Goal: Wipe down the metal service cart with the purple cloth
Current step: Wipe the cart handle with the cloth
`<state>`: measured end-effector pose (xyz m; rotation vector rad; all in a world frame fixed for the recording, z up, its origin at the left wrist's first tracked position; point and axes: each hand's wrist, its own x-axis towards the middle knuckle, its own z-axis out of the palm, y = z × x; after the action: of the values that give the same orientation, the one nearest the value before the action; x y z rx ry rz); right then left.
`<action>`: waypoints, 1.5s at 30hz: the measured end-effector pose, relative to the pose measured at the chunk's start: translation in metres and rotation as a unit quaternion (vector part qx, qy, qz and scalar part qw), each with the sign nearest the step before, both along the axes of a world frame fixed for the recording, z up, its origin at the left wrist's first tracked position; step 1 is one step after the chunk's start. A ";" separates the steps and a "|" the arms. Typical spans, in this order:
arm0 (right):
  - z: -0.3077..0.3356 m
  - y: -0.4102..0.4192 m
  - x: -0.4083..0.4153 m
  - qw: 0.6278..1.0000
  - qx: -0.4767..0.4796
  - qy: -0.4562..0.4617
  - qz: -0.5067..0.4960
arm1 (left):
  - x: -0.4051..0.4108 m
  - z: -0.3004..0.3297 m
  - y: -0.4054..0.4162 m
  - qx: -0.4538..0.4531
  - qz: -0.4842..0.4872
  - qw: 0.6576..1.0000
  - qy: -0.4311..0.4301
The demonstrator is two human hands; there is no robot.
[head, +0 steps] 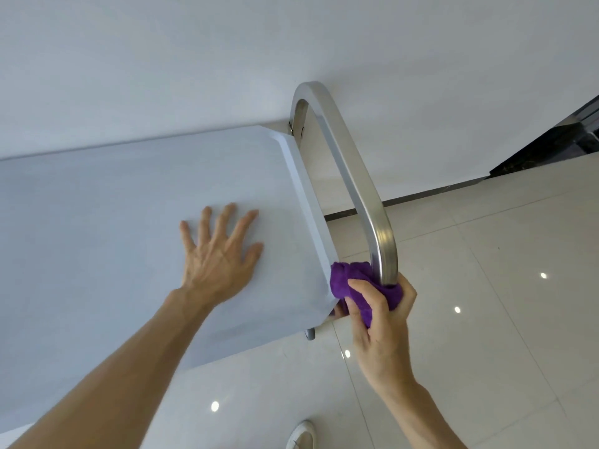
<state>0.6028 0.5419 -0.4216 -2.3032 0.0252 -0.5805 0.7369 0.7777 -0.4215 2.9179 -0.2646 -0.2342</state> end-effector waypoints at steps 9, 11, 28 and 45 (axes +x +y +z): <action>0.115 -0.002 0.136 0.972 -0.122 0.193 0.048 | -0.007 -0.023 -0.013 0.061 0.012 0.998 -0.026; 0.119 0.001 0.167 0.961 -0.128 0.240 0.054 | -0.007 -0.022 -0.014 0.065 0.011 0.998 -0.022; 0.129 0.035 0.376 0.880 -0.222 0.409 0.093 | -0.004 -0.023 -0.009 0.038 -0.008 0.998 -0.046; 0.118 0.024 0.309 0.962 -0.130 0.233 0.056 | -0.003 -0.021 -0.010 0.053 -0.002 0.998 -0.030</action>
<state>0.9121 0.5656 -0.3038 -2.6297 0.0440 0.0303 0.7336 0.7676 -0.4425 3.0328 -0.2764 -0.1669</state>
